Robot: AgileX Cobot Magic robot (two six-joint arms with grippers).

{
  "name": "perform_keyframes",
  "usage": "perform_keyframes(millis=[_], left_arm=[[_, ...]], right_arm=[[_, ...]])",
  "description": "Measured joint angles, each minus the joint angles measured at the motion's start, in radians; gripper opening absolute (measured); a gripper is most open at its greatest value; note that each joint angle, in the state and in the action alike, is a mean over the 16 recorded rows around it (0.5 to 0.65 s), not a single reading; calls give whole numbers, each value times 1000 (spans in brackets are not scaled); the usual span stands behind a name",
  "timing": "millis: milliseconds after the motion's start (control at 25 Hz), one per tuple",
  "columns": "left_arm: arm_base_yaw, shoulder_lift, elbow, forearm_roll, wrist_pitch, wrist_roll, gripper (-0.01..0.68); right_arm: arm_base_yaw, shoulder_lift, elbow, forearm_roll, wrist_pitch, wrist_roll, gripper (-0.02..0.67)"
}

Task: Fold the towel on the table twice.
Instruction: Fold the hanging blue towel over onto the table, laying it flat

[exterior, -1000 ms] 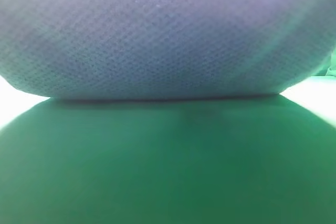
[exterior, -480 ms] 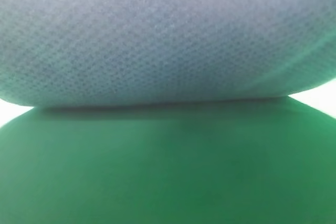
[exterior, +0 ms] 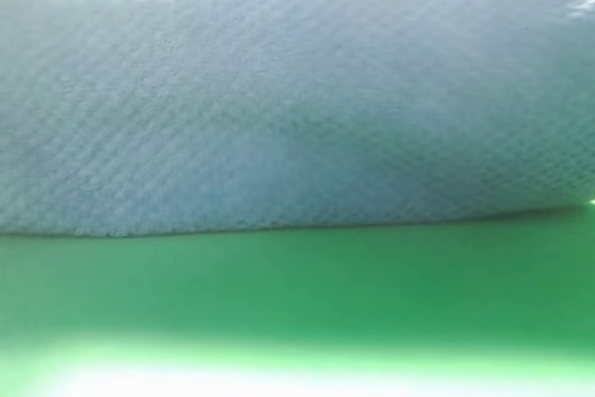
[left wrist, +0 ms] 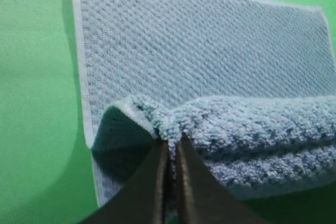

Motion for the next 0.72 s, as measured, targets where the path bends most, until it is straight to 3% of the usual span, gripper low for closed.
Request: perform_keyframes(millis=[400, 720], left_arm=[[-1, 291, -187, -29, -117, 42, 0], [-2, 483, -297, -35, -202, 66, 0]], right_arm=[[-94, 320, -223, -39, -69, 1, 0], [-113, 523, -328, -43, -126, -27, 0]])
